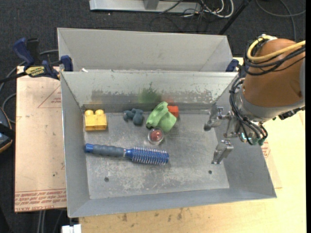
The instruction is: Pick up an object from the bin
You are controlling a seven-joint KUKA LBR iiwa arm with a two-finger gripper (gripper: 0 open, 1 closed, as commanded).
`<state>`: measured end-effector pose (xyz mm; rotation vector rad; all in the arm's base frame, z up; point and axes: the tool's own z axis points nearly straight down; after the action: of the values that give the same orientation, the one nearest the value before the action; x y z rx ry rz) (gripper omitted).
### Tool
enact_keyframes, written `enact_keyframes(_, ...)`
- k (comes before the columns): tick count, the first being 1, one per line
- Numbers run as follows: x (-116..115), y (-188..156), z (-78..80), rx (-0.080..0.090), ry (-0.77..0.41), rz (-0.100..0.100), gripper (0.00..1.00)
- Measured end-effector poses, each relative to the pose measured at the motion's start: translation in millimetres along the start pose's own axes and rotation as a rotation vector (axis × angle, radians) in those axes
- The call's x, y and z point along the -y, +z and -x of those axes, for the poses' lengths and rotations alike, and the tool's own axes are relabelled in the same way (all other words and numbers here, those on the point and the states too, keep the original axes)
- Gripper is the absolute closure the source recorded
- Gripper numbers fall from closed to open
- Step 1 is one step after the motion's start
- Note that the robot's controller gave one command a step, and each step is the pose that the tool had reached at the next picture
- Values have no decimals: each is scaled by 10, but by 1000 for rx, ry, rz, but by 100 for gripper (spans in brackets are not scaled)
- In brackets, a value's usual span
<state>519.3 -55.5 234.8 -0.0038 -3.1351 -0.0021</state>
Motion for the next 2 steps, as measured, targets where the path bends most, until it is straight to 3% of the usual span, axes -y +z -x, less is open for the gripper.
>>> enact_keyframes(1, -1148, 686, -221, 1, -161, 2, 0)
enact_keyframes(2, -1468, 1505, 535, 8, -241, 0, 0)
